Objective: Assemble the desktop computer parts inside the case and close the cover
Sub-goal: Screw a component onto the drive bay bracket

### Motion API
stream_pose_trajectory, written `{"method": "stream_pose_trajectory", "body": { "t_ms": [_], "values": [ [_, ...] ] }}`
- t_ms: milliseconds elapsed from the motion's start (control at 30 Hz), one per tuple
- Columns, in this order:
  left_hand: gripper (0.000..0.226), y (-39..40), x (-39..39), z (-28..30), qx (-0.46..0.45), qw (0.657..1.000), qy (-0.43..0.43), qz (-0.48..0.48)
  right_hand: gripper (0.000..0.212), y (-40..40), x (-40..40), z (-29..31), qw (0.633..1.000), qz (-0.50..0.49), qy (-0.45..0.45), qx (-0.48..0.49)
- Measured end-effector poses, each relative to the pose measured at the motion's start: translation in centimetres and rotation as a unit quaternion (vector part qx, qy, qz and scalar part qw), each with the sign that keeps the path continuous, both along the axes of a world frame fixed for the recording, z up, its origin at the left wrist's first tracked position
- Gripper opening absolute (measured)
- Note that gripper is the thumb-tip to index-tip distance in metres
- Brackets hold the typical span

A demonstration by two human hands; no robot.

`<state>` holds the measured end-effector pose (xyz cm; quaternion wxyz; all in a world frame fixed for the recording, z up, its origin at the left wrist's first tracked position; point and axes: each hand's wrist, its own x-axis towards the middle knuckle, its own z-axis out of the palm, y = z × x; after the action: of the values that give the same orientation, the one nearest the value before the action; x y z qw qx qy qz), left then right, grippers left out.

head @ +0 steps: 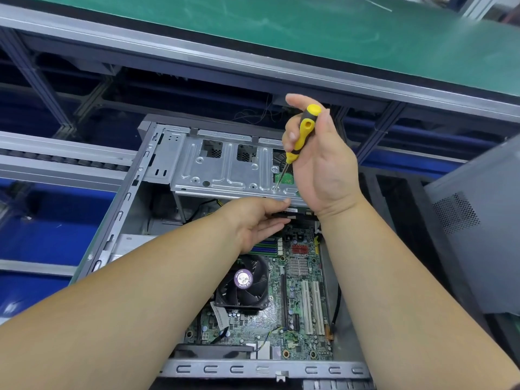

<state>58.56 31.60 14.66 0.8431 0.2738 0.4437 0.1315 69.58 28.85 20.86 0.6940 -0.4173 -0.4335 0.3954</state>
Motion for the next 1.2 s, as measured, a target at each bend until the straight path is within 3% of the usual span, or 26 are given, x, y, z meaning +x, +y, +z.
{"method": "stream_pose_trajectory", "body": {
  "t_ms": [233,467,567,667,800,933,1033,1200],
  "values": [
    [0.044,0.1,0.0,-0.2,0.002,1.000,-0.001,-0.005,0.028,0.3,-0.7,0.0,1.000,0.012,-0.012,0.002],
    [0.025,0.2,0.1,-0.3,0.002,1.000,0.003,-0.009,0.024,0.3,-0.9,0.2,1.000,-0.013,-0.013,-0.002],
    [0.037,0.1,0.1,-0.4,0.005,1.000,0.006,-0.006,0.026,0.1,-1.0,0.4,0.998,-0.040,-0.040,-0.016],
    [0.044,0.1,0.0,-0.3,0.009,1.000,0.010,-0.002,0.029,-0.7,-0.3,0.7,0.984,-0.073,-0.155,-0.050],
    [0.040,-0.1,0.0,-0.1,0.022,0.999,0.034,-0.019,0.022,-2.1,0.8,2.3,0.931,-0.110,-0.334,-0.095],
    [0.043,-0.2,-0.6,0.8,0.062,0.982,0.111,-0.142,0.013,-3.5,1.6,4.1,0.880,-0.114,-0.432,-0.159],
    [0.039,-0.5,-1.4,2.1,0.123,0.953,0.171,-0.218,0.014,-5.1,1.3,4.6,0.880,-0.128,-0.430,-0.156],
    [0.035,-1.9,-2.0,4.5,0.267,0.920,0.214,-0.193,0.013,-8.6,2.3,5.1,0.913,-0.214,-0.340,-0.078]
  ]
}}
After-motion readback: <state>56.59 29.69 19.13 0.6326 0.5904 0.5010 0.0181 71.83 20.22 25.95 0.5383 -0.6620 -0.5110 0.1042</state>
